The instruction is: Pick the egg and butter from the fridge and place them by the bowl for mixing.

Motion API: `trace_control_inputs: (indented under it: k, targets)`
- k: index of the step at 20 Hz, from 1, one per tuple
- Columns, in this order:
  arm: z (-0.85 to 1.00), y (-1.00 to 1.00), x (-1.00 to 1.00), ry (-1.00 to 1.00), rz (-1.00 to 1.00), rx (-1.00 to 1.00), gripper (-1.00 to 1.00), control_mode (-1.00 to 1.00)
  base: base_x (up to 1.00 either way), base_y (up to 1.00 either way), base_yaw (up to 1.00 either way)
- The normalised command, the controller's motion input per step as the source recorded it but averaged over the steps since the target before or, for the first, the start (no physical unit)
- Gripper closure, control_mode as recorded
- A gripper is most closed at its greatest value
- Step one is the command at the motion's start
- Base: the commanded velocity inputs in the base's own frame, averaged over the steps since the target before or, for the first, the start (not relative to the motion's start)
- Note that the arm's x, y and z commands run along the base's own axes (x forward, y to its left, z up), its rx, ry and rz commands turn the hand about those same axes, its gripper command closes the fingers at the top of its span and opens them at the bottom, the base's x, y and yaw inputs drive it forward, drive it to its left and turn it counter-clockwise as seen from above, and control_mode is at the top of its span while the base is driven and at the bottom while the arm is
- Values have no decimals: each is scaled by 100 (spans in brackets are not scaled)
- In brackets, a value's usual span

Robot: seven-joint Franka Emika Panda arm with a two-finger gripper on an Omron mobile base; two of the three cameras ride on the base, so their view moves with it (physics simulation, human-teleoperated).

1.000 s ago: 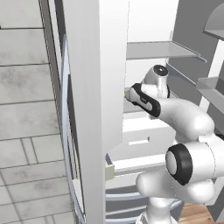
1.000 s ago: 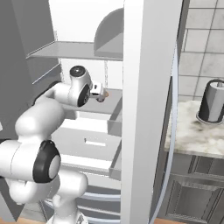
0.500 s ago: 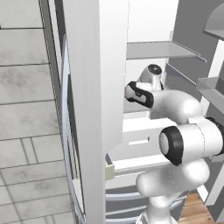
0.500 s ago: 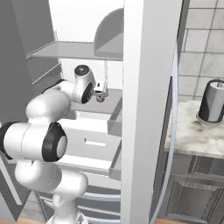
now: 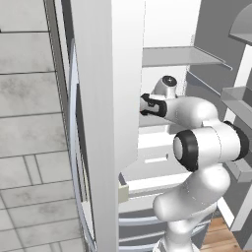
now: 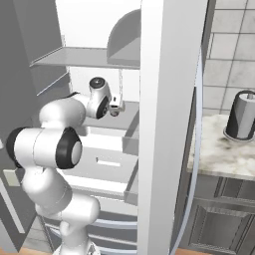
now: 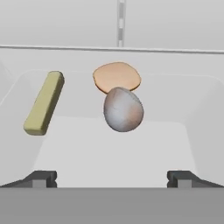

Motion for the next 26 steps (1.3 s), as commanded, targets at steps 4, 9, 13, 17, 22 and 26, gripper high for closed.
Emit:
trace_control_inputs:
  k: [4, 9, 13, 17, 22, 26]
  targets:
    - [-18, -2, 28, 0, 0, 0, -100, -100, 0, 0, 0]
    - [-9, -3, 34, 0, 0, 0, -100, -100, 0, 0, 0]
    - [-13, 0, 41, 0, 0, 0, -100, -100, 0, 0, 0]
    - [-17, 0, 29, 0, 0, 0, -100, -100, 0, 0, 0]
    - [-22, 0, 20, 0, 0, -1, -100, -100, 0, 0, 0]
    - [-16, -1, 26, 0, 0, 0, -100, -100, 0, 0, 0]
